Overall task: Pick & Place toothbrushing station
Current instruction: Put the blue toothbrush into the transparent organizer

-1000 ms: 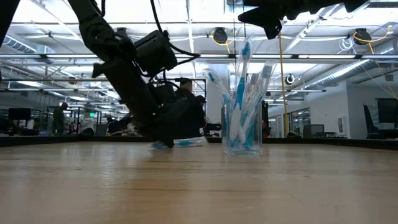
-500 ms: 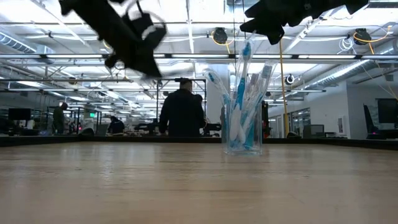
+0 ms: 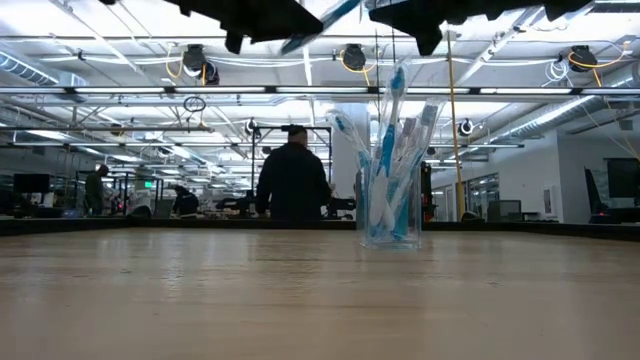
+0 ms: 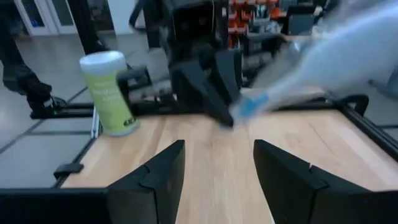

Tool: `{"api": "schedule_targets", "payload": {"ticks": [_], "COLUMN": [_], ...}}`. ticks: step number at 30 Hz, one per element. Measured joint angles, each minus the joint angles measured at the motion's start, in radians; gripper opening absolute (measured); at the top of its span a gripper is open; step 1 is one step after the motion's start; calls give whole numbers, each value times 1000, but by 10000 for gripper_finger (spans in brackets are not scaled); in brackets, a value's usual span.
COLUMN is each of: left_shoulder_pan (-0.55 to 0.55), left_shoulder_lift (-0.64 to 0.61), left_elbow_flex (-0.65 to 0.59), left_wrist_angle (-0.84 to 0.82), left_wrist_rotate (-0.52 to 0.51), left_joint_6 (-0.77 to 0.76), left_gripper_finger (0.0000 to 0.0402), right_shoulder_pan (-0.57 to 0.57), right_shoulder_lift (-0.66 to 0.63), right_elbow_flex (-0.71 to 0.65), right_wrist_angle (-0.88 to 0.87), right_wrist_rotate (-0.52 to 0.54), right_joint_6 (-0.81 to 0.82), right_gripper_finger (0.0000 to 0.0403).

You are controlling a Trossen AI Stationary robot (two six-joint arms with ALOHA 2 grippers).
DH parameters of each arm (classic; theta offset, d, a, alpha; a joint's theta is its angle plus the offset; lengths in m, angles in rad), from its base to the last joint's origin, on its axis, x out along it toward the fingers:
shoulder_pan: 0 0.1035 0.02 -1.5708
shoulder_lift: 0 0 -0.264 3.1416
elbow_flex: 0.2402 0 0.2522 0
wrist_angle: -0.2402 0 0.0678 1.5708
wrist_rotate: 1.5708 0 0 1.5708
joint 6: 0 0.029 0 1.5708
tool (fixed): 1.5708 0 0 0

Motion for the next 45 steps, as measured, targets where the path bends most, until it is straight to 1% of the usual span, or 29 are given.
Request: {"api": "schedule_targets", "payload": {"ticks": [5,10,13,15,17,20,25,29,34,41,45], "left_shoulder_pan": [2,3,0,-8,-19,-27,-25,-22,-22,-22,-21], "left_shoulder_lift": [70,88,88,79,65,46,48,55,54,54,54], "left_elbow_flex": [0,0,0,0,0,0,0,0,0,0,0], "left_wrist_angle": [103,154,157,154,156,161,155,121,118,106,100], "left_wrist_rotate": [4,19,17,-7,-20,-16,11,14,10,9,7], "left_joint_6": [21,32,54,95,131,145,132,99,91,88,83], "left_gripper_finger": [19,19,19,19,19,19,19,19,19,19,19], "right_shoulder_pan": [0,1,2,1,1,-2,-2,-2,-2,-2,-2], "right_shoulder_lift": [24,24,24,24,23,25,24,24,24,24,24], "right_elbow_flex": [0,0,0,0,0,0,0,0,0,0,0], "right_wrist_angle": [92,130,126,108,65,19,52,121,178,187,186], "right_wrist_rotate": [-2,5,21,21,27,49,84,82,79,79,77], "right_joint_6": [0,-18,-14,13,37,50,13,-22,-53,-68,-68], "right_gripper_finger": [183,183,183,183,183,183,183,183,183,182,166]}}
